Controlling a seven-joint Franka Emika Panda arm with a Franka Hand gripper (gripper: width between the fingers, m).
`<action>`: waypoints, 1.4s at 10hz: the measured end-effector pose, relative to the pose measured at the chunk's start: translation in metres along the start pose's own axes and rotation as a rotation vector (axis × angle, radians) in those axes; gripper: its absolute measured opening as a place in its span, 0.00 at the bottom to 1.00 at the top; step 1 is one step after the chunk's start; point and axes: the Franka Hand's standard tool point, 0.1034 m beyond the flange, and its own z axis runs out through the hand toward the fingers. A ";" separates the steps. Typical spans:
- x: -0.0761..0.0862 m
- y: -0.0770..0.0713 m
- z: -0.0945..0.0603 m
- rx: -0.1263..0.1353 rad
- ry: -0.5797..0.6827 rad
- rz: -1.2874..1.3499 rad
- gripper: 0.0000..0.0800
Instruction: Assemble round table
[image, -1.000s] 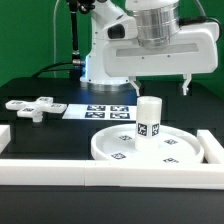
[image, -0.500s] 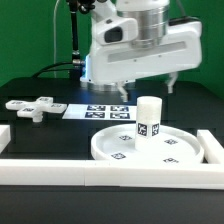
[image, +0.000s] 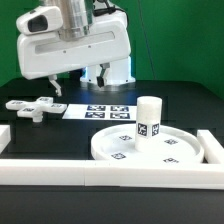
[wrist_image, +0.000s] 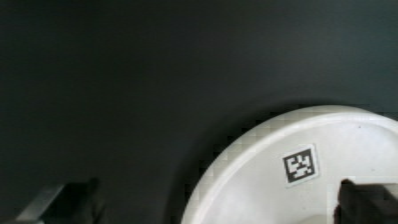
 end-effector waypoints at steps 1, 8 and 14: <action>0.000 -0.002 0.002 0.002 -0.003 -0.003 0.81; -0.062 0.058 0.001 -0.034 0.052 -0.210 0.81; -0.066 0.075 -0.003 -0.119 0.088 -0.179 0.81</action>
Offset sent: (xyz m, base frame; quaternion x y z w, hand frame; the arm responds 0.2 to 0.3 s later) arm 0.0000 0.0000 0.0000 0.0000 0.0000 0.0000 1.0000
